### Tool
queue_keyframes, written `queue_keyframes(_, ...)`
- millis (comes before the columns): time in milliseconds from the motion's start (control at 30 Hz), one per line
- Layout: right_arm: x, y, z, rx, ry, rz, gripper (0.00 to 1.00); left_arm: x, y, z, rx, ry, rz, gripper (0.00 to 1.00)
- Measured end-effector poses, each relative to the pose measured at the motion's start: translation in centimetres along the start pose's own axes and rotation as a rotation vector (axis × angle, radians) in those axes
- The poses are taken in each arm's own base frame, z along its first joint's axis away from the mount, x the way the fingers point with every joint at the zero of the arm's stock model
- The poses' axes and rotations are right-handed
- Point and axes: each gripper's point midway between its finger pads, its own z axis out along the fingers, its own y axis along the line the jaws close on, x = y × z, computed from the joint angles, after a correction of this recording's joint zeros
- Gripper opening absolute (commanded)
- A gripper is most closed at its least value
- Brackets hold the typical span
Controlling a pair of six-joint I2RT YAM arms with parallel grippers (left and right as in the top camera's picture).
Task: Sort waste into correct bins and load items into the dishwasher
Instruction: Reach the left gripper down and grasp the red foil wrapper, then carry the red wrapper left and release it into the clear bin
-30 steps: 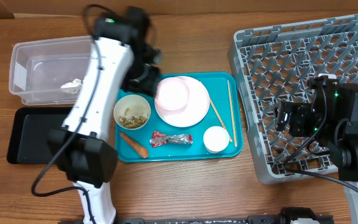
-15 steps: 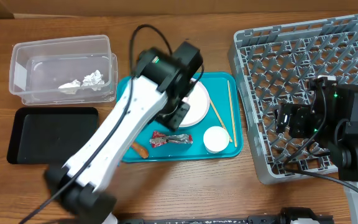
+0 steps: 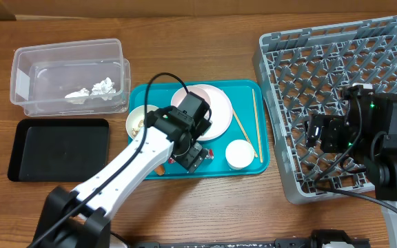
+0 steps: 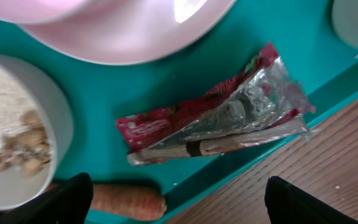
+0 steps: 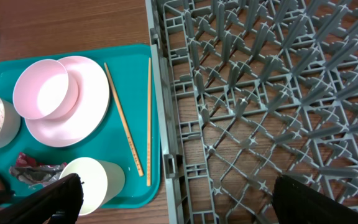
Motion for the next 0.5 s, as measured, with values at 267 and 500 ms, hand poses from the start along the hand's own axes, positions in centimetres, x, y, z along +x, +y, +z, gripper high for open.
queue_keyframes(267, 0.0, 0.0, 0.0, 0.0, 0.0, 0.0, 1.0, -0.4, -0.7, 1.9, 0.042, 0.018, 0.06, 0.89)
queue_keyframes(500, 0.0, 0.0, 0.0, 0.0, 0.0, 0.0, 1.0, 0.0, -1.6, 4.0, 0.091, 0.072, 0.102, 0.79)
